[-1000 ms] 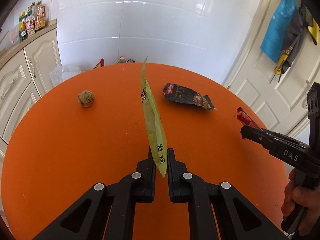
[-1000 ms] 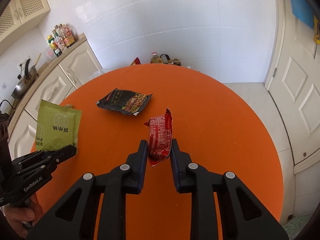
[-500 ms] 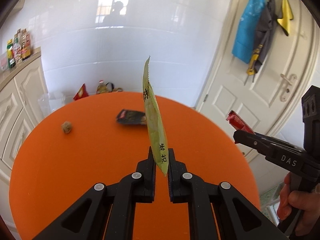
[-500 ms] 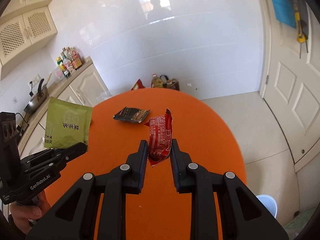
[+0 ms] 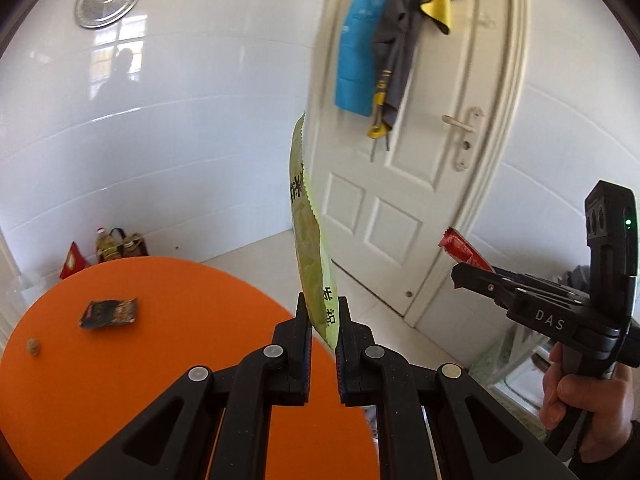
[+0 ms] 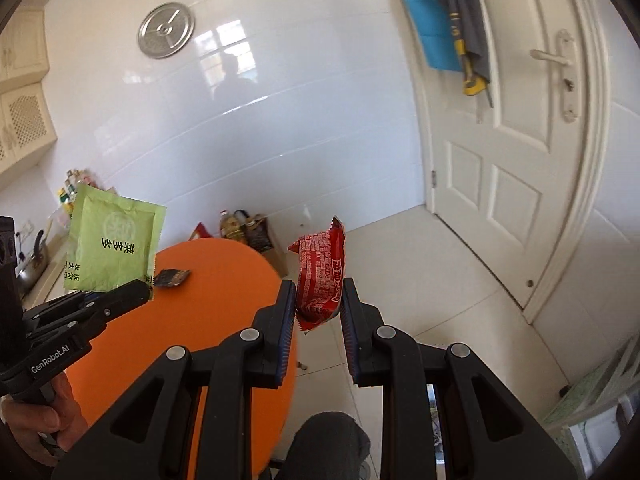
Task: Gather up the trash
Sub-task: 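Carry the sachet and red wrapper with both tools over the bin and release, then move both open tools back from the bin to the table, then grasp the dark wrapper with the right tool while the left tool grasps the brown lump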
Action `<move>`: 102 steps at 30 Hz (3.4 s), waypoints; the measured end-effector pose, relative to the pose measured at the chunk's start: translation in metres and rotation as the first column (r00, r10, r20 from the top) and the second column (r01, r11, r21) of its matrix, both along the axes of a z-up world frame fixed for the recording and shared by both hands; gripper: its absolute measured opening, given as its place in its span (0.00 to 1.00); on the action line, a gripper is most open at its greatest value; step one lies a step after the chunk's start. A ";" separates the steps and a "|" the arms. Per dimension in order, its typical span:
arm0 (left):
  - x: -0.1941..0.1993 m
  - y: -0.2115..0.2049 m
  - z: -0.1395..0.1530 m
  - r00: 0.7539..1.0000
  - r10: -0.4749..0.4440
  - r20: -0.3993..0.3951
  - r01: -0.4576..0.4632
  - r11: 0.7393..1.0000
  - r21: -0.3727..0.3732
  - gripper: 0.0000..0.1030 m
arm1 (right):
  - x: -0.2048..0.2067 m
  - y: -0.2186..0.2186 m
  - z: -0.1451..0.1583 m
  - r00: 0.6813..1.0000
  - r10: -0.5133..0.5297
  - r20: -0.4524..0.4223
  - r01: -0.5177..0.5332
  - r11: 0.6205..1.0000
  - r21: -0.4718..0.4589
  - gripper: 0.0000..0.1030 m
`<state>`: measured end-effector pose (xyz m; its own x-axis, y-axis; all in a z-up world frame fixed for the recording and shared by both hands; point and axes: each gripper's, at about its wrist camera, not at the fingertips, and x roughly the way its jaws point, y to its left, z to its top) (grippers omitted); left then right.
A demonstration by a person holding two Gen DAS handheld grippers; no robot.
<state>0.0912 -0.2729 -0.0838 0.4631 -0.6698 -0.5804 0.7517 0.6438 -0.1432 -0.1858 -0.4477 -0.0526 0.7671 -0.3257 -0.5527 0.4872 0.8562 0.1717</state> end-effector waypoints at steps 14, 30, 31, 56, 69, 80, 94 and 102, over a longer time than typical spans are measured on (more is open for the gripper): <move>0.020 -0.184 -0.097 0.896 -0.317 -0.310 0.375 0.915 0.148 0.06 | -0.106 -0.107 -0.086 0.956 -0.260 -0.136 0.277 0.952 0.131 0.21; 0.105 -0.375 -0.222 0.813 -0.157 -0.561 0.438 0.799 0.411 0.23 | -0.103 -0.204 -0.229 0.909 -0.270 -0.318 0.377 0.857 0.352 0.25; 0.109 -0.379 -0.226 0.820 -0.142 -0.555 0.428 0.795 0.429 0.37 | -0.103 -0.206 -0.233 0.906 -0.273 -0.324 0.384 0.852 0.356 0.25; 0.048 -0.214 -0.073 0.960 -0.073 -0.270 0.148 0.952 0.269 0.90 | -0.098 -0.153 -0.139 0.892 -0.380 -0.246 0.434 0.871 0.231 1.00; 0.021 -0.027 0.020 0.984 0.078 -0.158 -0.065 0.994 0.088 0.91 | -0.033 -0.064 -0.034 0.968 -0.233 -0.097 0.243 0.963 0.112 1.00; -0.020 0.160 0.049 0.929 0.356 -0.099 -0.357 0.934 -0.002 0.94 | 0.075 0.045 0.004 0.995 0.085 -0.059 -0.084 0.996 0.016 1.00; -0.106 0.280 0.048 0.780 0.625 0.029 -0.626 0.780 0.009 0.98 | 0.180 0.162 0.010 0.906 0.414 -0.081 -0.420 0.906 -0.061 1.00; -0.070 0.256 0.029 0.726 0.687 0.014 -0.687 0.724 0.062 0.99 | 0.245 0.193 -0.022 0.848 0.498 -0.181 -0.519 0.850 -0.090 1.00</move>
<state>0.0214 -0.0164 -0.0544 0.7772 -0.1349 -0.6146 0.0989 0.9908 -0.0924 0.0594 -0.2545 -0.0743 0.7594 0.0115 -0.6505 -0.0125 0.9999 0.0031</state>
